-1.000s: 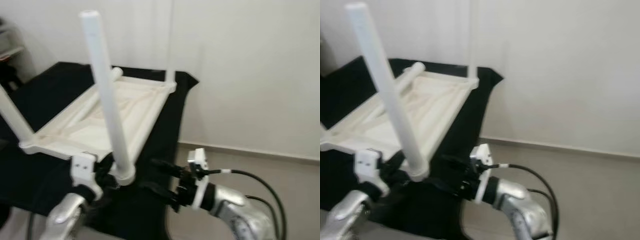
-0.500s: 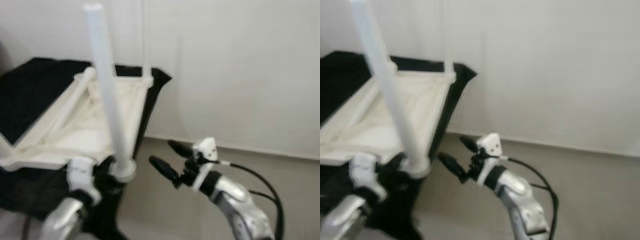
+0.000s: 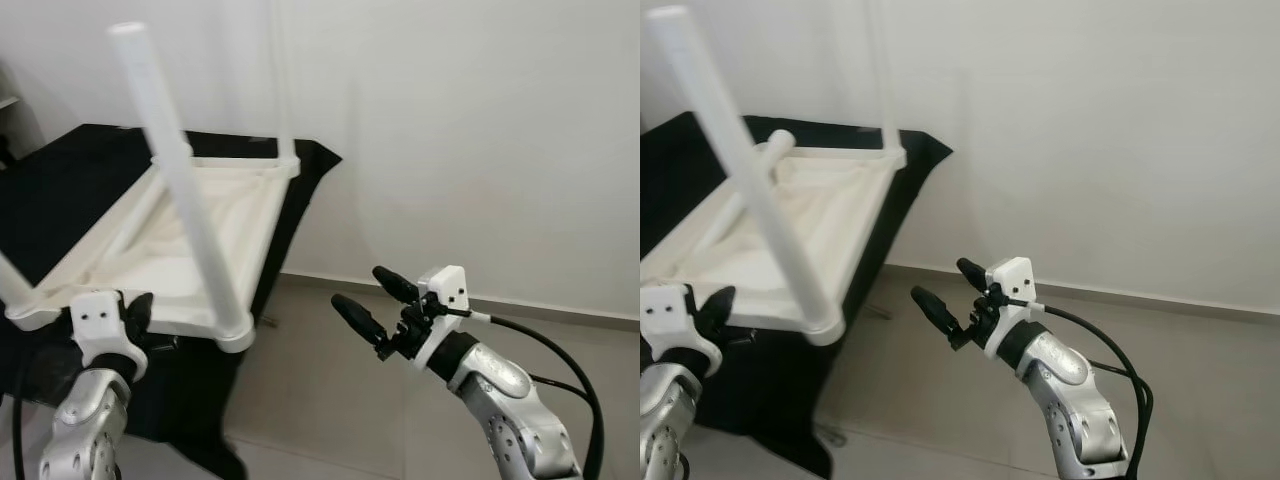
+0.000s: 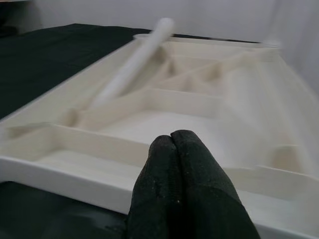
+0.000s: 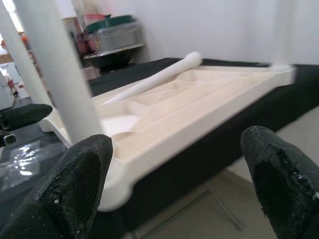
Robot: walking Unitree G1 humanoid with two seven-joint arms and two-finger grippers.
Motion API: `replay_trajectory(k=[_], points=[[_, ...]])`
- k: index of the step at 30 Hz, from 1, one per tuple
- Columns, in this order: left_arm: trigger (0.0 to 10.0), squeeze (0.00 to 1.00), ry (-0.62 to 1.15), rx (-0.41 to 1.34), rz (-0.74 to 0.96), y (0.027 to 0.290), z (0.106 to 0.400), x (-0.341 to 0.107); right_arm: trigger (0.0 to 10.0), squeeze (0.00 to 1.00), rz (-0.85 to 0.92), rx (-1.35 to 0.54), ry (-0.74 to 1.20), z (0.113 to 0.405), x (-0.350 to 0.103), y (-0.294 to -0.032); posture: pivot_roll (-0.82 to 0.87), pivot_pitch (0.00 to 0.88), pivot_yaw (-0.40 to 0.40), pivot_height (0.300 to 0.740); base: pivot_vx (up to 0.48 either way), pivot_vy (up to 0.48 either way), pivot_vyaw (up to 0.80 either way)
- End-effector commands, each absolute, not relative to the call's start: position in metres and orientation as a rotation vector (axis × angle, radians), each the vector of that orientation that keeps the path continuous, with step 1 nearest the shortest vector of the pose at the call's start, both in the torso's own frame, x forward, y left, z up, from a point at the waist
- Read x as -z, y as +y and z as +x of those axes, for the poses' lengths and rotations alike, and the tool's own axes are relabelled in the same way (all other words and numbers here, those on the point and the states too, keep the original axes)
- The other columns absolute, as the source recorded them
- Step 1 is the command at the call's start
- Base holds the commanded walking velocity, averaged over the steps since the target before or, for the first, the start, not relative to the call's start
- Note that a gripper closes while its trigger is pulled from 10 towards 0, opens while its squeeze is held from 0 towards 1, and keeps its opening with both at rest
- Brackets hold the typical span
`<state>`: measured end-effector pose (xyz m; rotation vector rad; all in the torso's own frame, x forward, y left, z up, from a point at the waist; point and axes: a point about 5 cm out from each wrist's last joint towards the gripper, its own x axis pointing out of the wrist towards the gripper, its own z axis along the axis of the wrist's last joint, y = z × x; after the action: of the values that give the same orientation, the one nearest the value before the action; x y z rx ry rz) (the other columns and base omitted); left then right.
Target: Building children table
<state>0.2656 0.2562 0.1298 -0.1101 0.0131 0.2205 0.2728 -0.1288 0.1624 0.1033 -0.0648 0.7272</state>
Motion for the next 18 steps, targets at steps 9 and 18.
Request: replay_trajectory(k=[9,18], points=[[10.0,0.0,0.084,0.116,-0.059,0.218,0.247,-0.116,10.0,0.0,0.034,-0.654,-0.053,0.283,-0.157,-0.138,-0.07,0.095,0.025,0.74,0.0,0.0,0.0],[10.0,0.0,0.258,0.468,-0.117,0.218,0.203,-0.107,10.0,0.0,0.004,-0.628,-0.012,0.288,-0.147,-0.142,-0.05,0.098,0.021,0.74,0.0,0.0,0.0]])
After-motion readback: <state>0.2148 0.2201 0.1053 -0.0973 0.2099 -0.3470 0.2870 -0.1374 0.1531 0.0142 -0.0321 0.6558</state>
